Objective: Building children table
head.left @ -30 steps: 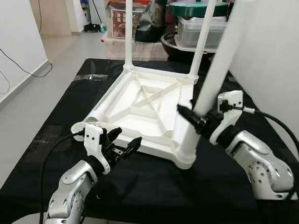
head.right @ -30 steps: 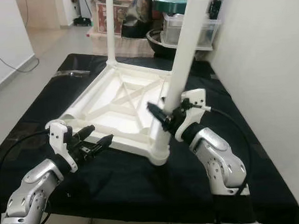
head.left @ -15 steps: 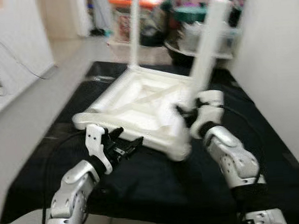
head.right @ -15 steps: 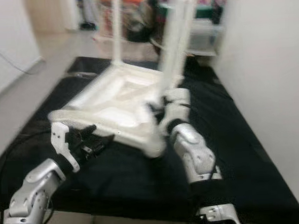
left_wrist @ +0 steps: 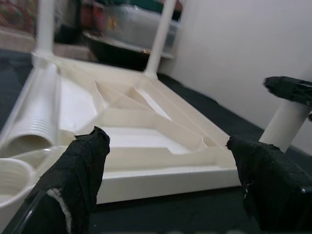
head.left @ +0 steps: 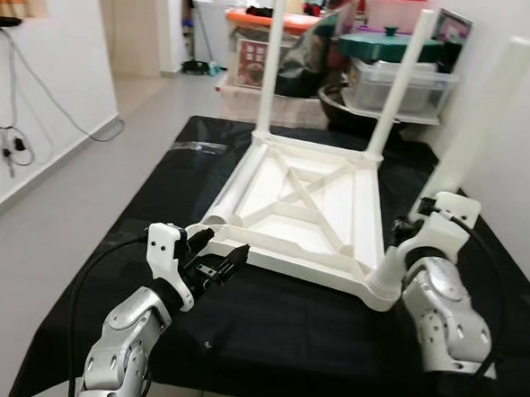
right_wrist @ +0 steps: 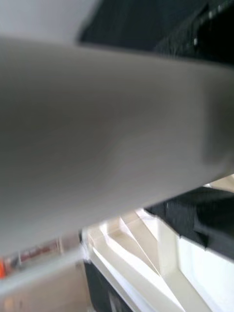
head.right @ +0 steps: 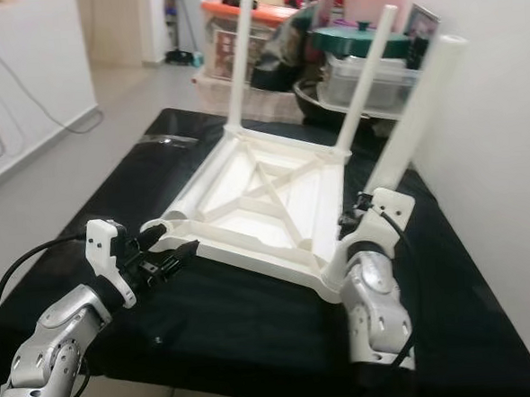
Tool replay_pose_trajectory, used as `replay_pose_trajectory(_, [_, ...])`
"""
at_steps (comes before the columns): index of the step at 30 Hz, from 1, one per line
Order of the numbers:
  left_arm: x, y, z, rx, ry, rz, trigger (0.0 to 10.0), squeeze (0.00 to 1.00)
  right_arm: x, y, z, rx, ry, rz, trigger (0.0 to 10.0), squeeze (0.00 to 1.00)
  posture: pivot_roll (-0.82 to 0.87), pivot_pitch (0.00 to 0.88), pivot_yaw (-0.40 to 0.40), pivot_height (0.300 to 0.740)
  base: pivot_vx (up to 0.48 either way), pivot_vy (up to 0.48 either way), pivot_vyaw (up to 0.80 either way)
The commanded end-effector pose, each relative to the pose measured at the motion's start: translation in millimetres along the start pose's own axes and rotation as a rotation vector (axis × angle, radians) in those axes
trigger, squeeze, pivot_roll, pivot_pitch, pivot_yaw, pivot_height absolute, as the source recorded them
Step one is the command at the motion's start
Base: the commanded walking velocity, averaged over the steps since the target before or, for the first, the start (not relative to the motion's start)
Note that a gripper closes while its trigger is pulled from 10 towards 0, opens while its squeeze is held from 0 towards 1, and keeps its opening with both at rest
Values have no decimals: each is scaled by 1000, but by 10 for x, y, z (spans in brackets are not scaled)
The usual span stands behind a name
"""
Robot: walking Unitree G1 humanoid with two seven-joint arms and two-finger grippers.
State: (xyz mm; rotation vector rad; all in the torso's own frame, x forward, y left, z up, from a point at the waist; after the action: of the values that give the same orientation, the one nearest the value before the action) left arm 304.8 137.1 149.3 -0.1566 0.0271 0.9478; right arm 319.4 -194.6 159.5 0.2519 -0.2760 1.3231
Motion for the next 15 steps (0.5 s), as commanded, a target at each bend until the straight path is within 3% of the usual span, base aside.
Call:
replay_pose_trajectory(1, [-16, -6, -34, 13, 14, -14, 10000, 0, 181, -47, 163, -63, -54, 158, 10000, 0, 48, 0, -116, 740, 0, 0, 0])
replay_pose_trajectory(2, [-17, -5, -37, 14, 14, -14, 10000, 0, 324, -69, 275, -74, -74, 321, 10000, 0, 50, 0, -119, 740, 0, 0, 0])
replay_pose_trajectory(3, [-17, -5, -37, 14, 14, -14, 10000, 0, 324, -69, 275, -74, -74, 321, 10000, 0, 50, 0, -119, 740, 0, 0, 0])
replay_pose_trajectory(4, [-18, -4, -37, 13, 14, -14, 10000, 0, 440, -68, 345, -65, -63, 480, 10000, 0, 51, 0, -120, 740, 0, 0, 0])
replay_pose_trajectory(5, [-21, -6, -36, 12, 14, -13, 10000, 0, 543, -13, 362, -37, -11, 660, 10000, 0, 57, 0, -124, 740, 0, 0, 0])
replay_pose_trajectory(6, [-21, -6, -36, 12, 14, -13, 10000, 0, 543, -13, 362, -37, -11, 660, 10000, 0, 57, 0, -124, 740, 0, 0, 0])
replay_pose_trajectory(7, [-24, -8, -35, 11, 14, -12, 10000, 0, 609, 49, 328, 16, 32, 813, 10000, 0, 61, 0, -127, 740, 0, 0, 0])
replay_pose_trajectory(8, [-24, -8, -35, 11, 14, -12, 10000, 0, 609, 49, 328, 16, 32, 813, 10000, 0, 61, 0, -127, 740, 0, 0, 0])
replay_pose_trajectory(10, [-28, -10, -32, 10, 14, -10, 10000, 0, 657, 149, 226, 114, 70, 1006, 10000, 0, 69, 0, -136, 740, 0, 0, 0])
replay_pose_trajectory(11, [-28, -10, -32, 10, 14, -10, 10000, 0, 657, 149, 226, 114, 70, 1006, 10000, 0, 69, 0, -136, 740, 0, 0, 0])
replay_pose_trajectory(12, [-29, -7, -28, 7, 14, -6, 10000, 0, 694, 253, 89, 201, 102, 1168, 9020, 0, 79, 0, -144, 740, 0, 0, 0])
replay_pose_trajectory(15, [-29, -7, -28, 7, 14, -6, 10000, 0, 694, 253, 89, 201, 102, 1168, 9020, 0, 79, 0, -144, 740, 0, 0, 0])
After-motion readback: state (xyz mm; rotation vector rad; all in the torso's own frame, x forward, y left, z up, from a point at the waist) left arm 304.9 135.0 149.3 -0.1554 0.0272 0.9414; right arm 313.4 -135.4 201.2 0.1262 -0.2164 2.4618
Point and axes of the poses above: a point about 5 cm out from each wrist's last joint towards the gripper, its own y axis pointing back from the gripper into the wrist, its own z axis along the axis of the wrist's last joint, x = y × z, the point moved 1 cm from there along -y, pointing out of the wrist towards the gripper, and after that the axes turned 4 degrees about -y, right-handed, at the moved point
